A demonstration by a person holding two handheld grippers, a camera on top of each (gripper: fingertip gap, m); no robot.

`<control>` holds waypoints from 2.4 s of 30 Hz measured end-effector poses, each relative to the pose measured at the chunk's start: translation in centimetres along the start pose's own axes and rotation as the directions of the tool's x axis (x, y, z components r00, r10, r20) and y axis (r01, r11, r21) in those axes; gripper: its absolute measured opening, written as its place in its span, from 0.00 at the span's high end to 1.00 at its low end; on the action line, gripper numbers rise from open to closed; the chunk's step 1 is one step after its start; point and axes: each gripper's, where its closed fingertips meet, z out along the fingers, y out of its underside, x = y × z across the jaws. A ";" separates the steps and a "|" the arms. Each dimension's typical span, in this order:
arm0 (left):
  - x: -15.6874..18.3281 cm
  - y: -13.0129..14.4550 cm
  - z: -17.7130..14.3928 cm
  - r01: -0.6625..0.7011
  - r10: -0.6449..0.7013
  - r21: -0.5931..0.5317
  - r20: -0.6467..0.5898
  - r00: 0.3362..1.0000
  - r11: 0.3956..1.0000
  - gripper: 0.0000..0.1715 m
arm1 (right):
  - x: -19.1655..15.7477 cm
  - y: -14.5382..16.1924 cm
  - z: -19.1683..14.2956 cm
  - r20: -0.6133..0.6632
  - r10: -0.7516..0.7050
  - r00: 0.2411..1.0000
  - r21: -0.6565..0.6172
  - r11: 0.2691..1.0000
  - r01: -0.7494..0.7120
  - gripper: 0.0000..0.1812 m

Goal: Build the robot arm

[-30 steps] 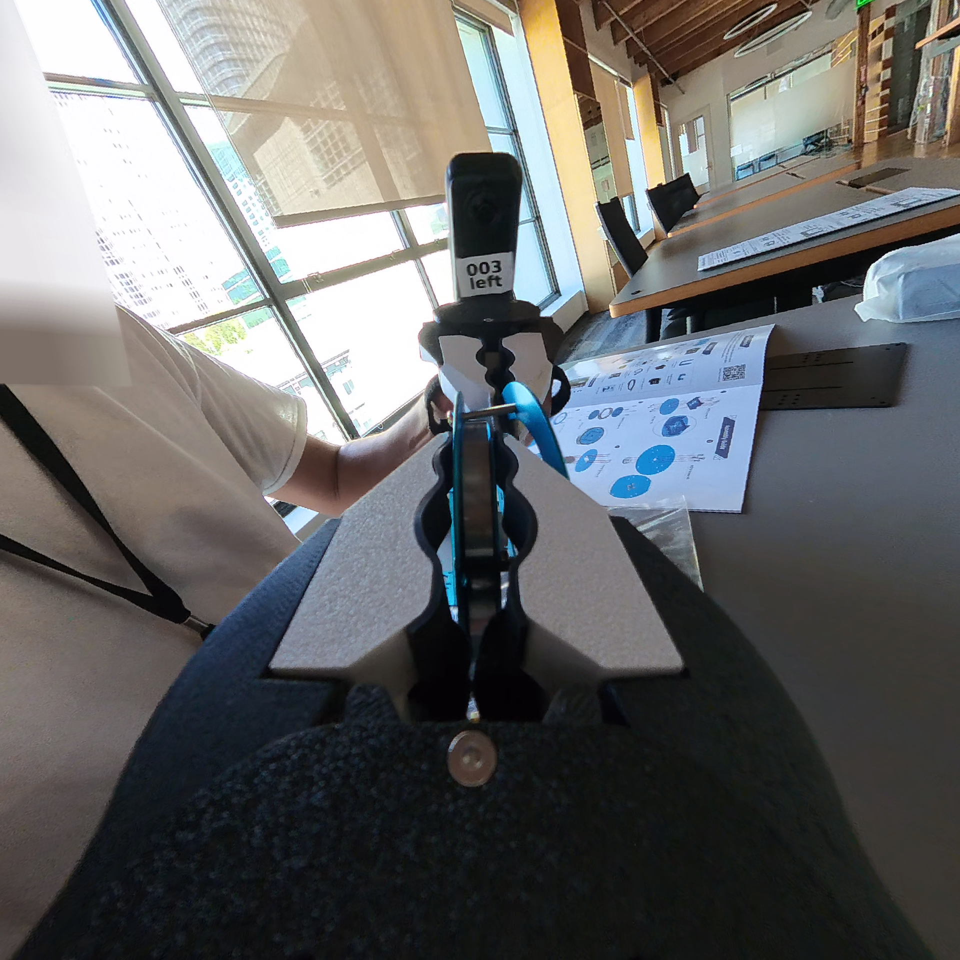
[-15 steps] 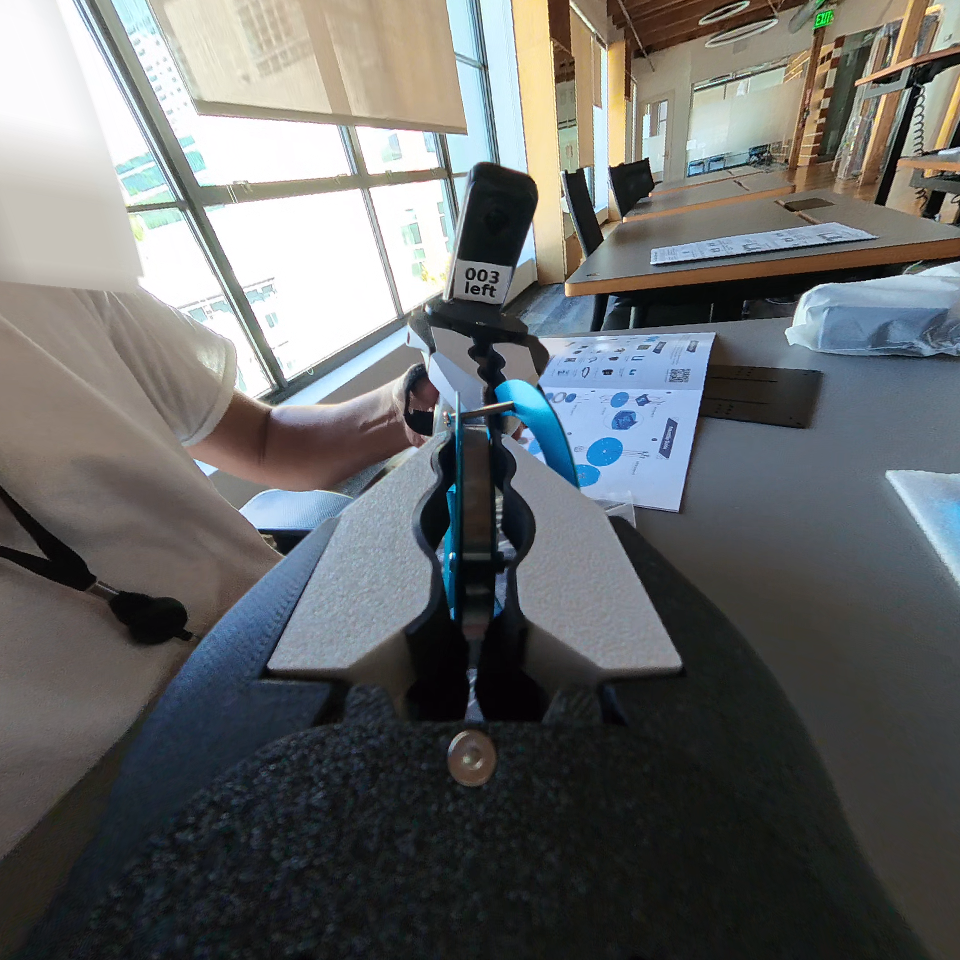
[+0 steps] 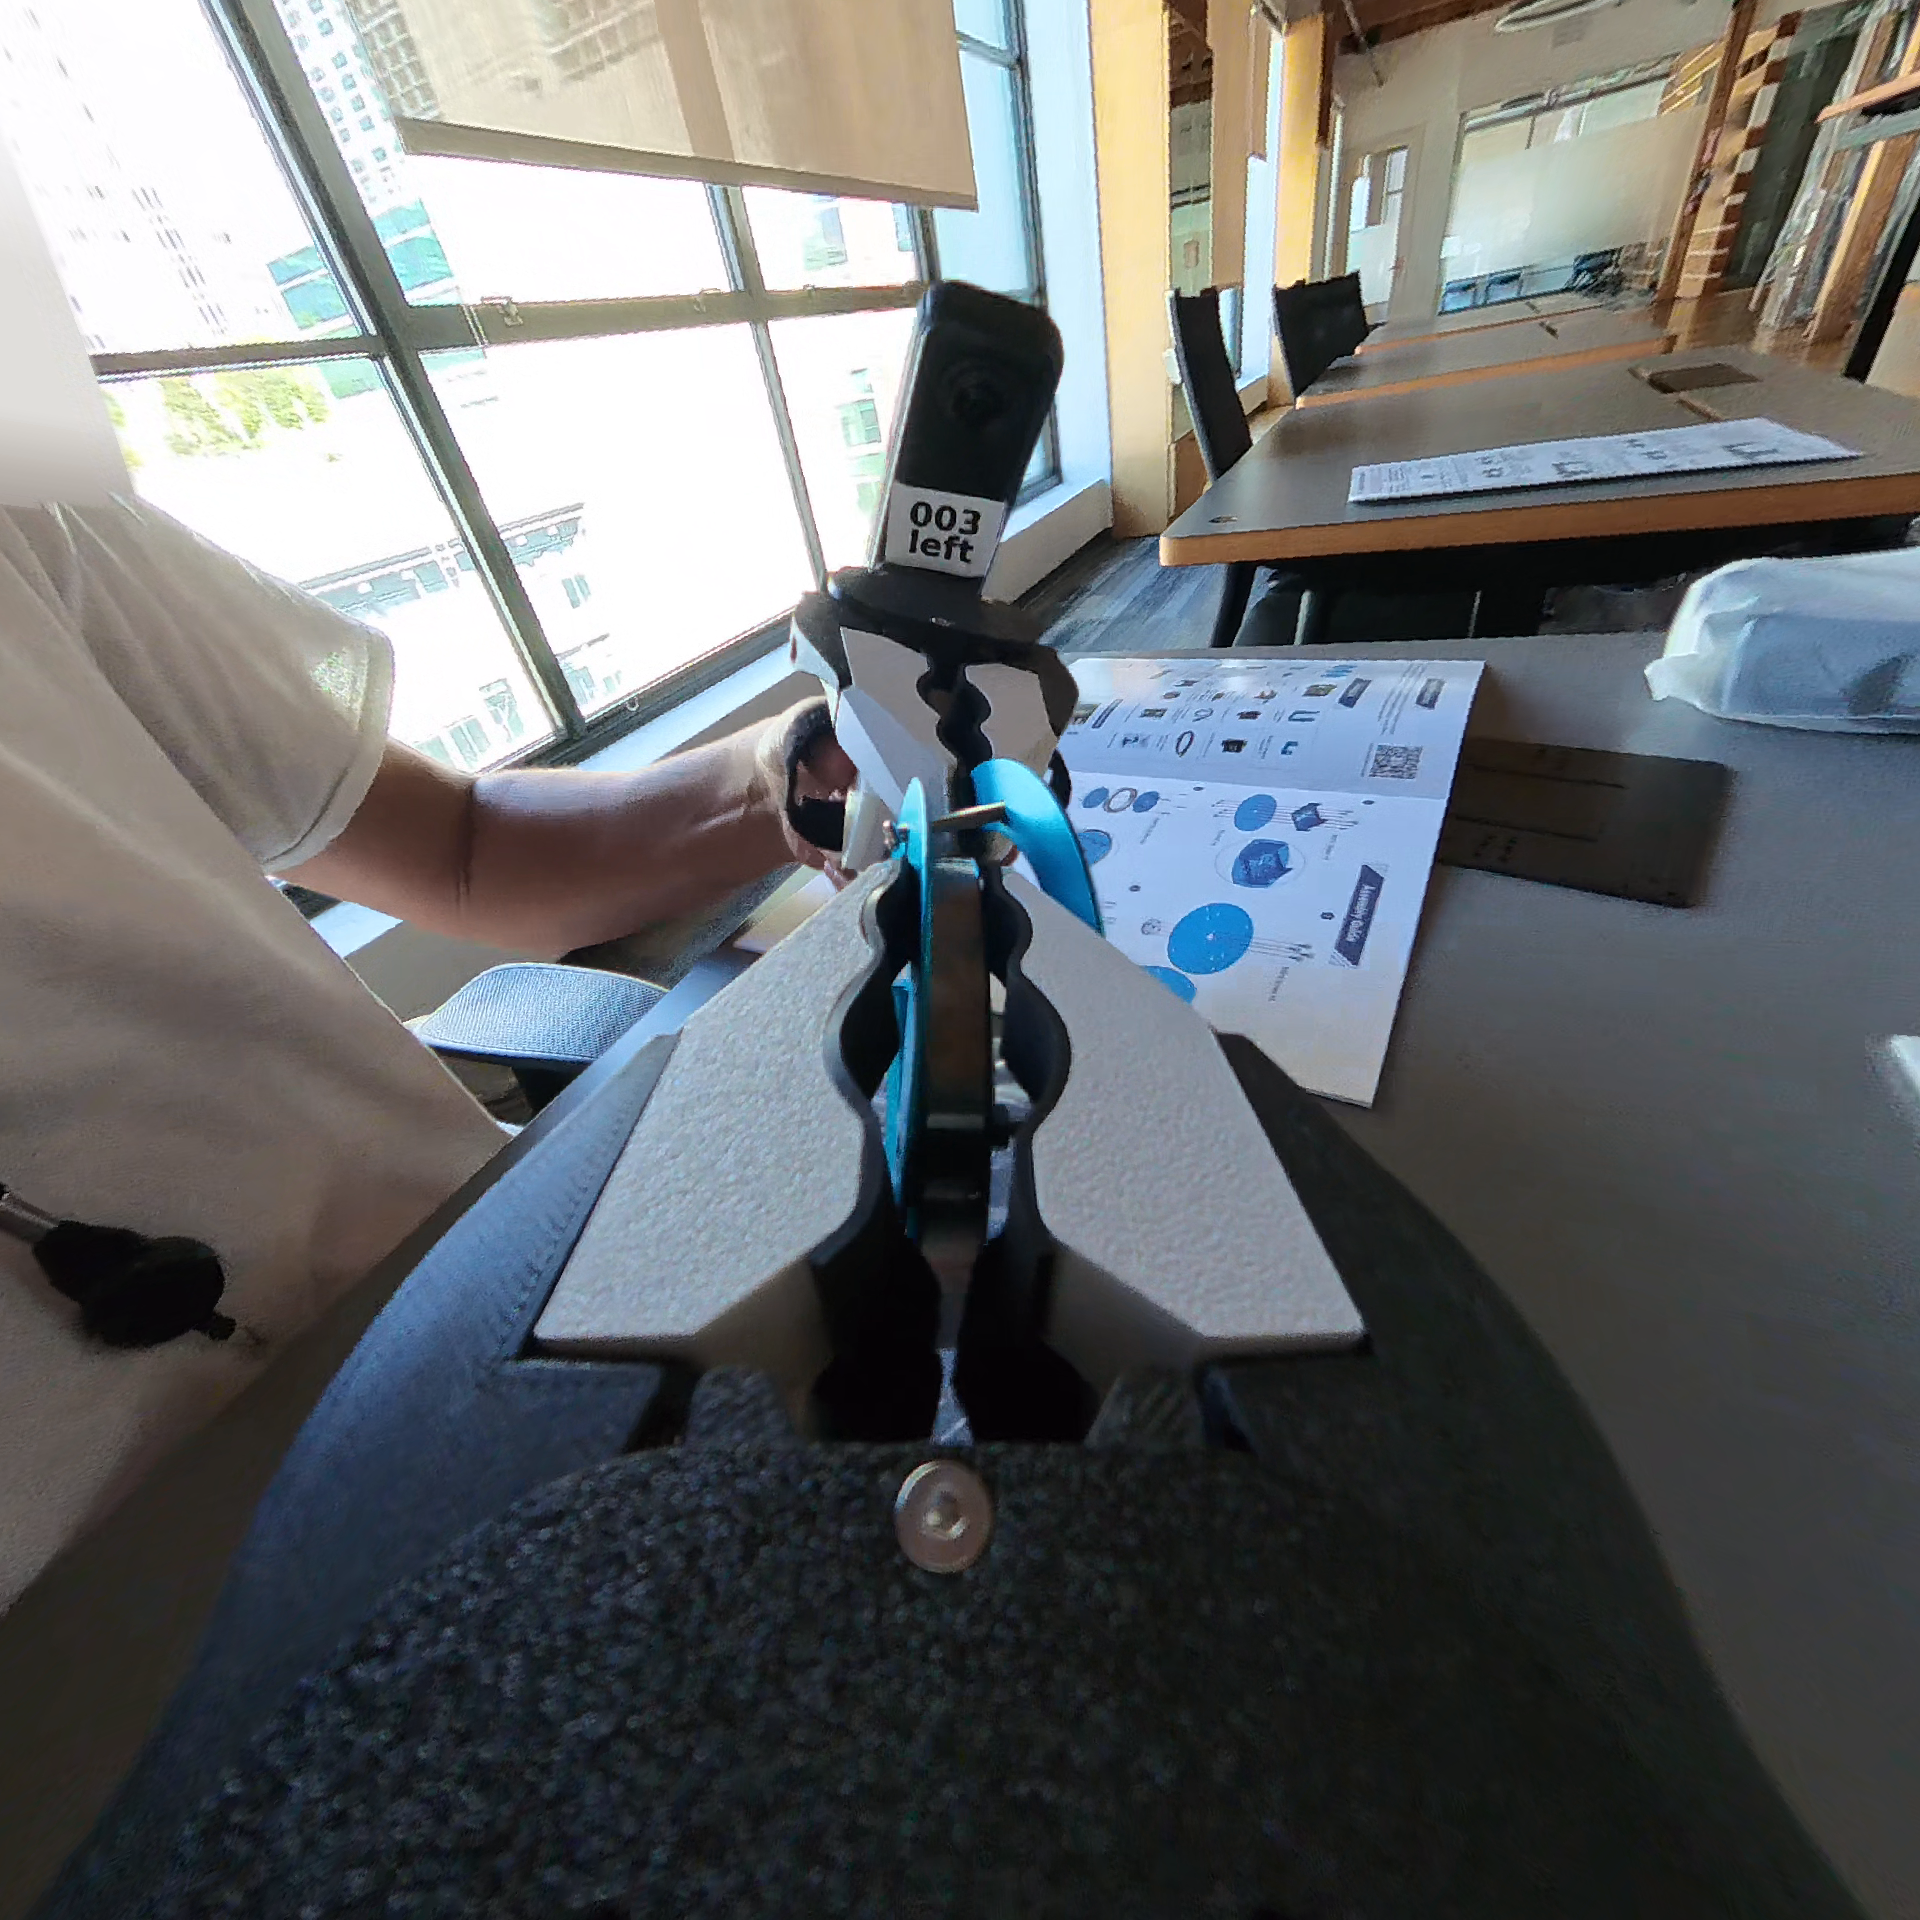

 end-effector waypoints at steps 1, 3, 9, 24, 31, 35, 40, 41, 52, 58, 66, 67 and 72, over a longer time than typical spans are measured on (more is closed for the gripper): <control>-0.5 0.1 -0.7 0.000 0.000 -0.010 0.019 1.000 1.000 0.99 | 0.3 0.3 0.9 0.010 0.008 1.000 -0.018 1.000 -0.008 0.94; -1.5 0.4 -2.2 -0.004 0.006 -0.038 0.060 0.998 0.999 1.00 | 1.0 0.7 2.6 0.026 0.020 0.999 -0.050 0.999 -0.018 0.94; -3.1 1.2 -5.1 -0.001 0.010 -0.078 0.117 0.993 0.997 1.00 | 1.9 1.8 6.2 0.060 -0.009 0.998 -0.149 0.989 0.018 0.94; -2.3 1.8 -1.6 -0.101 0.125 -0.213 0.101 0.987 0.972 1.00 | 1.1 4.5 2.5 0.052 0.038 0.998 -0.248 0.968 -0.024 0.94; -2.1 1.7 -0.2 -0.173 0.214 -0.300 0.106 0.971 0.938 1.00 | 1.3 4.7 0.7 0.035 0.054 0.998 -0.278 0.960 -0.042 0.94; -2.0 1.7 0.2 -0.178 0.218 -0.318 0.092 0.972 0.931 1.00 | 1.2 4.7 0.3 0.038 0.043 0.998 -0.296 0.955 -0.030 0.94; -1.7 1.8 0.5 -0.222 0.260 -0.332 0.076 0.963 0.917 1.00 | 1.1 4.8 -0.3 0.035 0.021 0.999 -0.294 0.956 -0.010 0.94; -1.7 1.8 0.5 -0.230 0.270 -0.332 0.079 0.959 0.915 1.00 | 1.2 4.8 -0.4 0.030 0.020 0.999 -0.290 0.957 -0.010 0.94; -1.6 1.7 0.9 -0.228 0.258 -0.288 0.072 0.963 0.930 1.00 | 0.9 4.8 -0.8 0.020 -0.005 1.000 -0.257 0.966 0.010 0.92; -1.7 1.7 0.8 -0.207 0.237 -0.264 0.088 0.968 0.942 1.00 | 1.2 4.7 -0.8 -0.022 -0.095 0.995 -0.241 0.966 0.087 0.89; -1.9 1.6 0.8 -0.181 0.209 -0.213 0.114 0.971 0.960 1.00 | 1.5 4.7 -1.1 -0.061 -0.135 0.989 -0.236 0.965 0.117 0.88; -1.8 1.6 0.8 -0.179 0.206 -0.206 0.117 0.972 0.962 1.00 | 1.5 4.7 -1.1 -0.066 -0.131 0.989 -0.240 0.964 0.111 0.88; -1.8 1.7 0.4 -0.155 0.178 -0.167 0.133 0.975 0.974 1.00 | 1.8 4.4 -0.9 -0.110 -0.225 0.968 -0.245 0.950 0.193 0.85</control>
